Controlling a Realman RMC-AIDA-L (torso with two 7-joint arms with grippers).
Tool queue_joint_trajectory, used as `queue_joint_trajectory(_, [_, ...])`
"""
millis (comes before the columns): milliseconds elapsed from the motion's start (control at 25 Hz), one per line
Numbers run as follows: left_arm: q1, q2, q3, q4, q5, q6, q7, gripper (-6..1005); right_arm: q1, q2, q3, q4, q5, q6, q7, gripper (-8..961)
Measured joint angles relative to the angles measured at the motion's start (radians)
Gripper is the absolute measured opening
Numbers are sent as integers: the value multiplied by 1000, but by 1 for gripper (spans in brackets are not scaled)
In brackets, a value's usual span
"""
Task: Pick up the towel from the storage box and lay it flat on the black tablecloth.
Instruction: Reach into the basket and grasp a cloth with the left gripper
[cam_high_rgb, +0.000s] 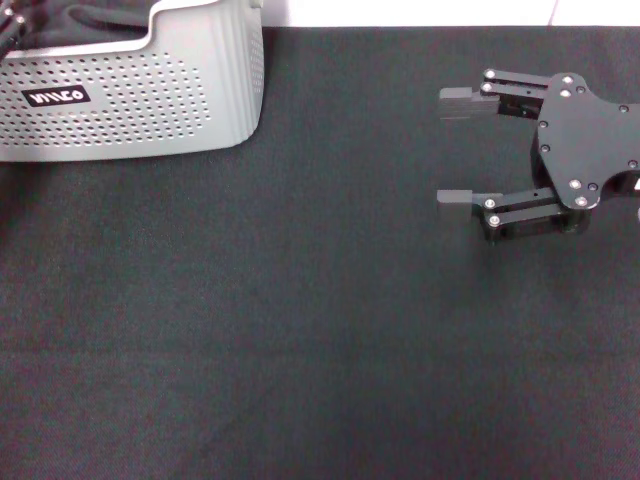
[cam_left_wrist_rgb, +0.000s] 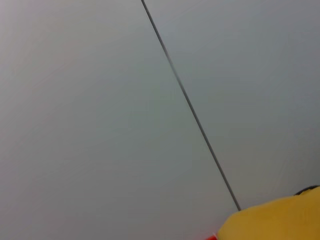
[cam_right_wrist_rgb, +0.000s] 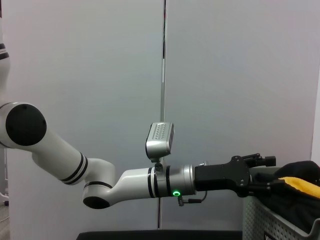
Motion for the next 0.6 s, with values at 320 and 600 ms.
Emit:
queue_joint_trajectory(320, [-3,-1,2,-13,-15,-34,47,810,0,0,-2,0,0,0,0,884])
queue_joint_trajectory(600, [-15,-1,5,-52,-62,-32,121,793,-4,1,-3,0,5,-6,0,884])
